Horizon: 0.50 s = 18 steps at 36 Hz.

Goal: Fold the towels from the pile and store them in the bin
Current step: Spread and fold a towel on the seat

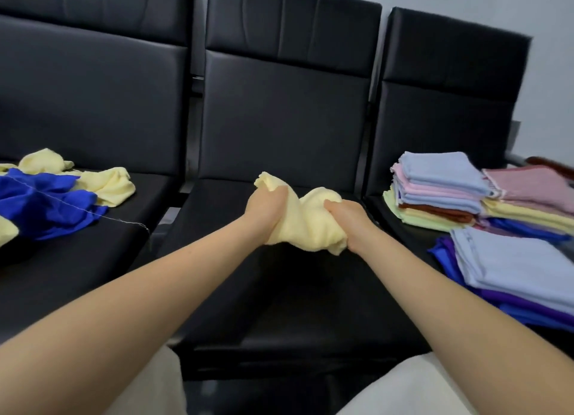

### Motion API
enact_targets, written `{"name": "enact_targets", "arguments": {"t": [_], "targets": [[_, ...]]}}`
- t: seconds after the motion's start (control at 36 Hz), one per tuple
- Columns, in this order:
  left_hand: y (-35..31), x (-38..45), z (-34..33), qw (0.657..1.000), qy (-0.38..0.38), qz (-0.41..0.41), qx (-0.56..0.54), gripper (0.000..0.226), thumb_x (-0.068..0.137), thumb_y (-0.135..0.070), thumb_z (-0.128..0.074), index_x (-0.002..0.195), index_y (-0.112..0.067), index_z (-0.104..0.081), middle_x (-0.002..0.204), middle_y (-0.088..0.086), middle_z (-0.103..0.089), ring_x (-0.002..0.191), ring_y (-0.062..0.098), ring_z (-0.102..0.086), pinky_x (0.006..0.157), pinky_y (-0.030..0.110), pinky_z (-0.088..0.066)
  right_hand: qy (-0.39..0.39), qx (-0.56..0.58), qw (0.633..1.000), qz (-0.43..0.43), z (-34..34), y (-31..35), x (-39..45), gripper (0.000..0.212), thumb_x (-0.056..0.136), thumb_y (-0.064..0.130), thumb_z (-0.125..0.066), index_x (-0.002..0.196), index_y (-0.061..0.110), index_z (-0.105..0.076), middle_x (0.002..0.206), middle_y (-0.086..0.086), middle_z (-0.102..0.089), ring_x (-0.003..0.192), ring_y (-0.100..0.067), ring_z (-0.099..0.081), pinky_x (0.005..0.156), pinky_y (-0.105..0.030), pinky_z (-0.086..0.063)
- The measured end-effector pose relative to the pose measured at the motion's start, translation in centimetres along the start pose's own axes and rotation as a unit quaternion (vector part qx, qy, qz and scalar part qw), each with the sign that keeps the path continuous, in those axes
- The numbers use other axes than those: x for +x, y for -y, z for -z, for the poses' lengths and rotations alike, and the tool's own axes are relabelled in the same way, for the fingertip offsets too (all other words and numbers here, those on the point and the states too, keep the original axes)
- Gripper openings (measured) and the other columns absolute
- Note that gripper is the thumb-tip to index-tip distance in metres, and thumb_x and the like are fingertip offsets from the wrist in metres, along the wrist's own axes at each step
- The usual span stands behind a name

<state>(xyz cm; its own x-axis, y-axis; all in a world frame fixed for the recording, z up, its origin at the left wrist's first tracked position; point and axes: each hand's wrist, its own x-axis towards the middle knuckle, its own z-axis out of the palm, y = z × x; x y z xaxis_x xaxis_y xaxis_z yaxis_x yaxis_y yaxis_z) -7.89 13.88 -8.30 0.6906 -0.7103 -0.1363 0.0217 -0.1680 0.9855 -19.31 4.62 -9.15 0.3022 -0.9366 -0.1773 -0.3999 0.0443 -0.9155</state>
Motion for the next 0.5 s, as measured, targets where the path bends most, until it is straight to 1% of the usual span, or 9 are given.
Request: {"name": "enact_targets", "arguments": {"t": [0.06,0.14,0.17,0.25,0.28,0.36,0.42,0.47,0.5], "targets": [[-0.2,-1.9,-1.8,0.998,0.025,-0.043,0.038,0.056,0.100,-0.045,-0.019,0.113,-0.012,-0.062,0.109,0.005,-0.068,0.100,0.026,-0.063,0.099,0.046,-0.046,-0.024,0.025,0.999,0.027,3.0,-0.7,-0.2,0.017,0.095,0.024,-0.050,0.105,0.015,-0.061,0.088,-0.005,-0.065,0.081,-0.024,-0.062,0.068,-0.030,-0.048],[0.0,-4.3,-4.2,0.981,0.114,-0.127,0.091,0.035,0.096,-0.035,-0.033,0.111,-0.017,-0.059,0.103,0.004,-0.068,0.095,0.023,-0.065,0.091,0.047,-0.051,-0.060,0.062,0.994,0.069,7.1,-2.2,-0.5,0.027,0.099,0.024,-0.050,0.124,0.017,-0.056,0.103,-0.004,-0.063,0.096,-0.025,-0.061,0.079,-0.033,-0.049],[-0.1,-4.7,-5.0,0.975,0.133,-0.147,0.098,0.031,0.095,-0.030,-0.036,0.113,-0.017,-0.058,0.104,0.005,-0.068,0.096,0.023,-0.064,0.091,0.047,-0.052,-0.069,0.077,0.992,0.078,8.2,-2.6,-0.7,0.030,0.099,0.024,-0.051,0.128,0.017,-0.055,0.109,-0.005,-0.062,0.097,-0.024,-0.061,0.078,-0.033,-0.050],[-1.1,-6.0,-8.2,0.971,0.172,-0.153,0.064,0.029,0.092,-0.027,-0.042,0.116,-0.021,-0.057,0.107,0.003,-0.067,0.098,0.022,-0.064,0.092,0.046,-0.052,-0.102,0.081,0.986,0.100,12.4,-3.2,-1.4,0.027,0.100,0.027,-0.051,0.126,0.020,-0.054,0.112,-0.005,-0.063,0.087,-0.017,-0.061,0.063,-0.028,-0.047],[-1.4,-6.0,-8.9,0.971,0.177,-0.150,0.050,0.029,0.092,-0.027,-0.042,0.116,-0.021,-0.058,0.107,0.004,-0.067,0.098,0.022,-0.064,0.092,0.046,-0.053,-0.107,0.081,0.986,0.102,13.4,-3.2,-1.4,0.030,0.100,0.029,-0.051,0.128,0.020,-0.054,0.114,-0.005,-0.063,0.090,-0.019,-0.062,0.065,-0.029,-0.049],[-3.0,-6.5,-12.6,0.964,0.210,-0.165,0.007,0.025,0.094,-0.024,-0.041,0.110,-0.022,-0.060,0.108,0.004,-0.067,0.100,0.022,-0.064,0.092,0.043,-0.053,-0.145,0.096,0.978,0.117,18.5,-2.5,-1.6,0.036,0.099,0.028,-0.053,0.135,0.019,-0.053,0.122,-0.007,-0.063,0.103,-0.025,-0.062,0.083,-0.035,-0.051],[-4.2,-6.6,-15.4,0.956,0.234,-0.169,-0.045,0.020,0.096,-0.022,-0.042,0.106,-0.024,-0.059,0.111,0.002,-0.065,0.101,0.019,-0.062,0.086,0.037,-0.054,-0.180,0.093,0.970,0.137,22.0,-1.8,-2.0,0.038,0.100,0.026,-0.052,0.137,0.016,-0.051,0.119,-0.005,-0.061,0.101,-0.022,-0.059,0.082,-0.032,-0.047],[-5.1,-6.5,-18.4,0.953,0.247,-0.158,-0.080,0.026,0.098,-0.022,-0.042,0.119,-0.020,-0.056,0.113,0.001,-0.063,0.100,0.017,-0.061,0.076,0.028,-0.052,-0.228,0.046,0.962,0.144,25.2,-1.6,-2.0,0.041,0.101,0.028,-0.051,0.139,0.014,-0.048,0.118,-0.003,-0.057,0.102,-0.021,-0.056,0.082,-0.031,-0.043],[-5.4,-6.6,-20.0,0.953,0.250,-0.153,-0.081,0.030,0.098,-0.024,-0.042,0.125,-0.017,-0.054,0.115,0.002,-0.062,0.102,0.018,-0.060,0.076,0.027,-0.051,-0.247,0.024,0.958,0.146,26.6,-1.8,-2.1,0.043,0.100,0.029,-0.050,0.140,0.014,-0.048,0.121,-0.002,-0.058,0.106,-0.022,-0.056,0.083,-0.031,-0.043]]}}
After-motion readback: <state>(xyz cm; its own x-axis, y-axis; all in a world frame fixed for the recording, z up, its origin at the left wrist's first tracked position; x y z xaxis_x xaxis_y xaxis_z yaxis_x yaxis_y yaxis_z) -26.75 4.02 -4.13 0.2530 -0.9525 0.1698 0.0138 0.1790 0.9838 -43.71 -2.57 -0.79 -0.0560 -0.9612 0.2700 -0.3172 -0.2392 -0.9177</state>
